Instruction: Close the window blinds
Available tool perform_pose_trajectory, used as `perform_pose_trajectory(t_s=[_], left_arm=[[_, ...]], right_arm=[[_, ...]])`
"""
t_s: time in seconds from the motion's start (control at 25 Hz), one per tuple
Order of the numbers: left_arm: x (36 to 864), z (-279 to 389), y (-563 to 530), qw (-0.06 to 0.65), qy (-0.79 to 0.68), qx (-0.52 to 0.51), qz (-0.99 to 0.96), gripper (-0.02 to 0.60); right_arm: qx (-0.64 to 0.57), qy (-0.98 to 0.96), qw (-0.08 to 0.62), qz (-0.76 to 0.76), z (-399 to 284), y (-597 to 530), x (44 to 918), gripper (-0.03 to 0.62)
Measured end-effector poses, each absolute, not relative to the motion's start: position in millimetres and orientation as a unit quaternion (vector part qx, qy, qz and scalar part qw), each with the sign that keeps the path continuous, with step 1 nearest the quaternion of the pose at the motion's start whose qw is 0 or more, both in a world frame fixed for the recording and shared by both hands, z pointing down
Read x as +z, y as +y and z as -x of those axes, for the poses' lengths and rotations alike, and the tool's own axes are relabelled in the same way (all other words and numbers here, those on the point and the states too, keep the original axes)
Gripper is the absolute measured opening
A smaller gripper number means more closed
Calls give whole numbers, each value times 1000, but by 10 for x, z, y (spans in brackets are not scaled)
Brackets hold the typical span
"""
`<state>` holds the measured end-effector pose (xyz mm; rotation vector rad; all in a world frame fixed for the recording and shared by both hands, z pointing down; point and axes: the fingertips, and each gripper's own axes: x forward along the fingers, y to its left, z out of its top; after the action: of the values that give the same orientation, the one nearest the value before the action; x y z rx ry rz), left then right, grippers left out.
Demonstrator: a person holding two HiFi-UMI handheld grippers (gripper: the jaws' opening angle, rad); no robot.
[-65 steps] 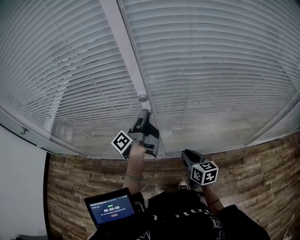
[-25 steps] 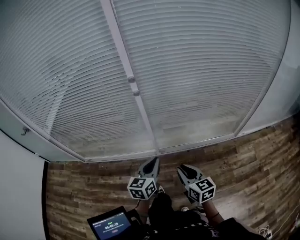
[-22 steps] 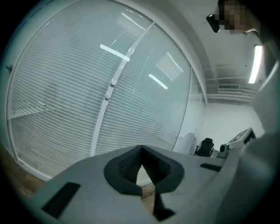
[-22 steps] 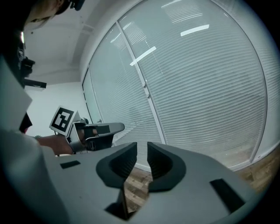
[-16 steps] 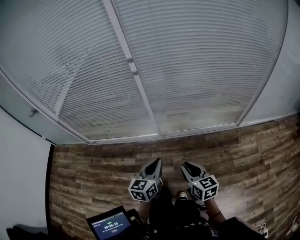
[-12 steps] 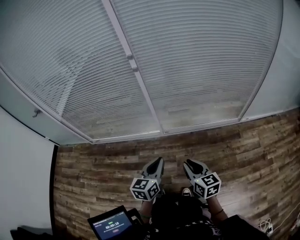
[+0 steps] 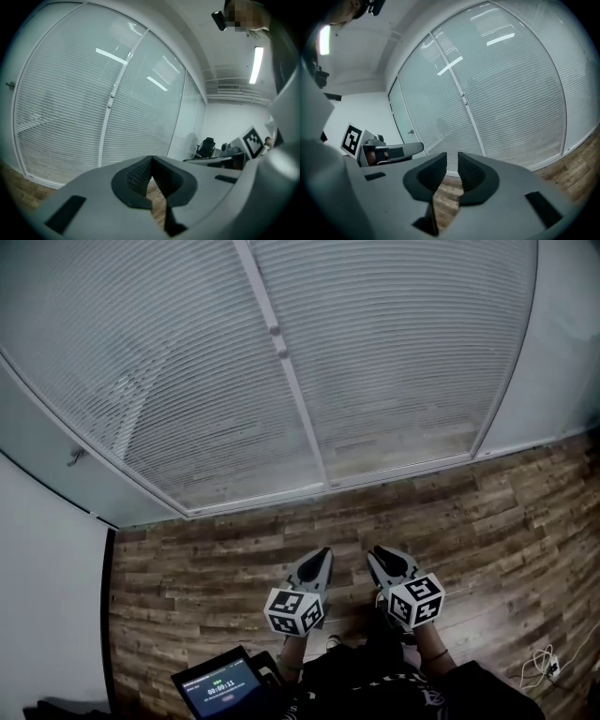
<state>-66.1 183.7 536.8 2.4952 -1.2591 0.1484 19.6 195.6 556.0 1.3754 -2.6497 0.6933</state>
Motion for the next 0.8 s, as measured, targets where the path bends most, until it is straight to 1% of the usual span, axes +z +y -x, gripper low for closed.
perform_pose_trajectory(t_s=[0.2,0.32,0.48,0.8], left_arm=[[5444,1200,2503,173,-431,55,-884,5],[5494,1425,2827,178,-426,46,-886,5],[5517,1544,3138,175,-414,36,-893,5],[5406,1581,3462,148,-402,26,-903,5]], right_arm=[[230,-860,34,-454,449,2684,5616,71],[225,-861,39,-455,698,3051,5643,69],[217,-855,31,-470,766,3386,5638,69],[199,-849,14,-489,719,3706,5527,70]])
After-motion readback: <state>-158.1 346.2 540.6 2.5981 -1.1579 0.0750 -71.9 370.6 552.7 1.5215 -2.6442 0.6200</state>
